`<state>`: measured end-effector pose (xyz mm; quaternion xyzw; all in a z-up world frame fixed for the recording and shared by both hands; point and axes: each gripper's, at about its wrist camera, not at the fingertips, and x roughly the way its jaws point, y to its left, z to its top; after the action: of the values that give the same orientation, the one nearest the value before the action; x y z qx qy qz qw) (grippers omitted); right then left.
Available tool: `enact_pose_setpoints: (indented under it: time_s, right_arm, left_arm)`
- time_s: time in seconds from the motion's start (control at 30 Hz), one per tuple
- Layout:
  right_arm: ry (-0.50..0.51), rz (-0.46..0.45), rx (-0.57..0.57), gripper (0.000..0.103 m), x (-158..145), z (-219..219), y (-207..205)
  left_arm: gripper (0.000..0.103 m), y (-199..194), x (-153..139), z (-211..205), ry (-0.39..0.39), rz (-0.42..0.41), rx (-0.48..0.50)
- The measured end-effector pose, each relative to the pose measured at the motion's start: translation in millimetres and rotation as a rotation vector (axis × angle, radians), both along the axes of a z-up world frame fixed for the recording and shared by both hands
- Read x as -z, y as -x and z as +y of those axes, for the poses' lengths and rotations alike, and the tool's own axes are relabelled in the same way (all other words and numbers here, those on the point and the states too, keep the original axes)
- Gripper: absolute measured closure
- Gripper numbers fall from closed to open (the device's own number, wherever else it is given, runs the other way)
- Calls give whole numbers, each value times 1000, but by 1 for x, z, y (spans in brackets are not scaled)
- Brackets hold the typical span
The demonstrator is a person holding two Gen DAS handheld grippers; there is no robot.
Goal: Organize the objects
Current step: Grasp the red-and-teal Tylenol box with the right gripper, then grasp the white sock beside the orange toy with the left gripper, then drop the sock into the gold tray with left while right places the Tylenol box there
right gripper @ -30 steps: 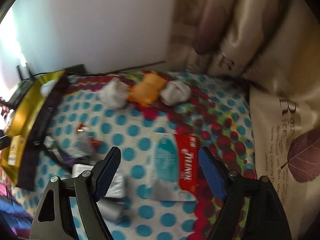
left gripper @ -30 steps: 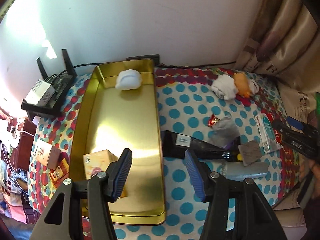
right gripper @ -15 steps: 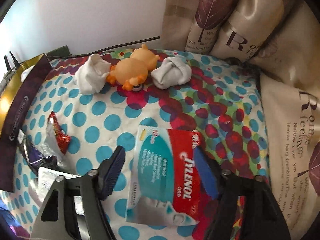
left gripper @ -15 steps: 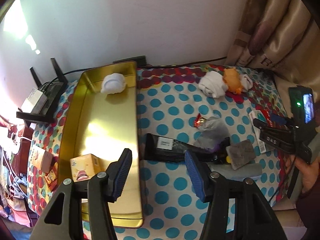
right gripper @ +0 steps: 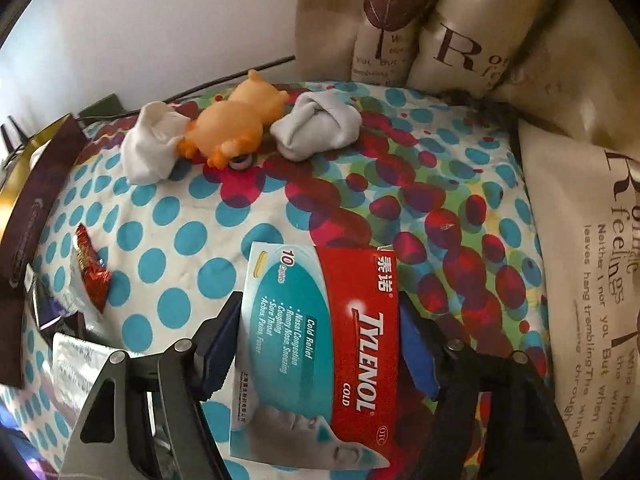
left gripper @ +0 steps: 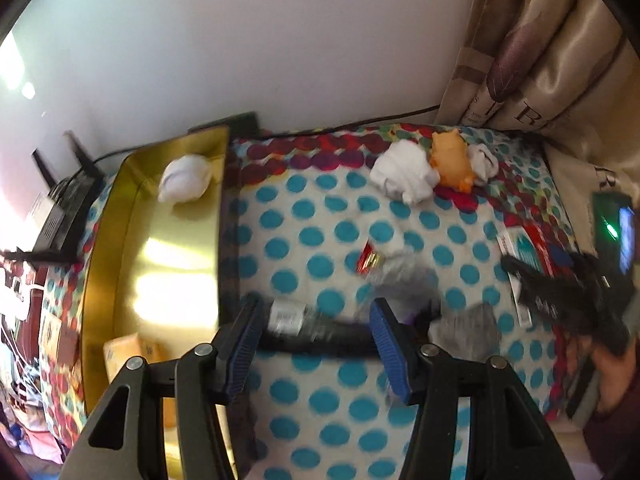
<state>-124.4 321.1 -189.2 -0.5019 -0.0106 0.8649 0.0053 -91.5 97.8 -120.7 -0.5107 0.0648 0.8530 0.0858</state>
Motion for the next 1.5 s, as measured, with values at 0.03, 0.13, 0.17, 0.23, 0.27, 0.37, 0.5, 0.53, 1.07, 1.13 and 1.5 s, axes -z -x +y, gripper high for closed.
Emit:
enact_pose_setpoints:
  time_s: [0.03,0.13,0.17,0.23,0.27,0.37,0.5,0.53,1.07,1.13,1.5]
  right_arm:
    - [8,9,0,35,-2,1,-2]
    - [45,27,7,34,-10,8,-10]
    - [62,32,8,34,-15,10,-13]
    - [86,42,0,34,-22,14,-18]
    - [94,47,-3,34,-26,15,-20]
    - [133,62,-14,34,-36,21,-26]
    - [169,83,-17,34,-47,28,-32]
    - [179,86,-21,34,-49,29,-33]
    - [216,88,-59,34,-54,19,-40]
    - [218,86,-60,34,-54,18,-40]
    - [191,128,-91,34,-69,-4,-43]
  left_arm:
    - [47,9,0,8,-6,4,14]
    - [47,36,5,34,-26,-8,82]
    - [46,44,7,40,-46,-18,103]
    - [45,64,13,55,-77,-36,127]
    - [45,70,16,60,-81,-46,134]
    - [44,93,29,73,-61,-71,114]
    - [44,112,42,81,-82,-105,111]
    - [44,114,43,82,-82,-105,119]
    - [67,124,51,92,-115,-101,159]
    - [69,117,46,89,-104,-82,156]
    - [72,63,-17,22,-183,21,101]
